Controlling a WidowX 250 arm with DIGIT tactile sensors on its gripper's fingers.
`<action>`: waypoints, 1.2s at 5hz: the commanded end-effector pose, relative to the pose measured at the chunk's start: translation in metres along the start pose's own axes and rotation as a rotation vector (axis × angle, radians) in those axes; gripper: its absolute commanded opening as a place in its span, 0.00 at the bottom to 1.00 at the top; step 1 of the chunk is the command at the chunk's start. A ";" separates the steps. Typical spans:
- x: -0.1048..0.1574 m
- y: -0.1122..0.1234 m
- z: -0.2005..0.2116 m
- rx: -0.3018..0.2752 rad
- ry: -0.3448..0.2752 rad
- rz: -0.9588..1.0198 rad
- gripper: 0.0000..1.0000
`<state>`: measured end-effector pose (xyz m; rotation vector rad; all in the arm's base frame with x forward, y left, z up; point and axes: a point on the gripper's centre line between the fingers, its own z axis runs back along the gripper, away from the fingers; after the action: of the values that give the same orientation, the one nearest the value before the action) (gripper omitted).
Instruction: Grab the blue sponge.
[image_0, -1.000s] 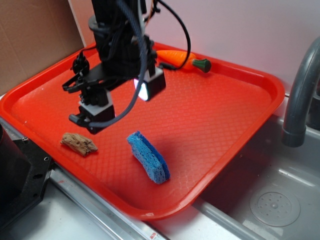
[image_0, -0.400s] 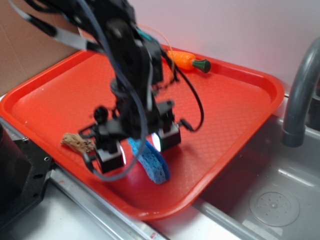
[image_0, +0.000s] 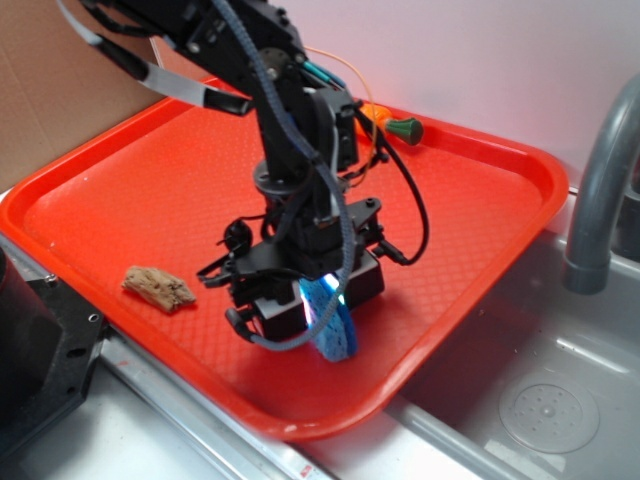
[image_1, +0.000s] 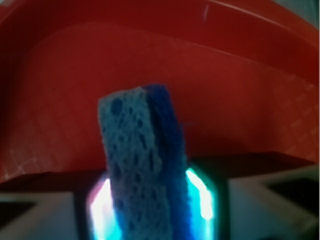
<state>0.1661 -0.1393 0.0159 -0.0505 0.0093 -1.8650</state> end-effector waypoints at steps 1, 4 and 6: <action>-0.040 -0.023 0.057 0.059 0.016 0.251 0.00; -0.132 -0.071 0.165 0.302 -0.004 0.989 0.00; -0.138 -0.055 0.166 0.209 0.009 1.498 0.00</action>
<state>0.1817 0.0304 0.1699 0.0691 -0.0662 -0.3349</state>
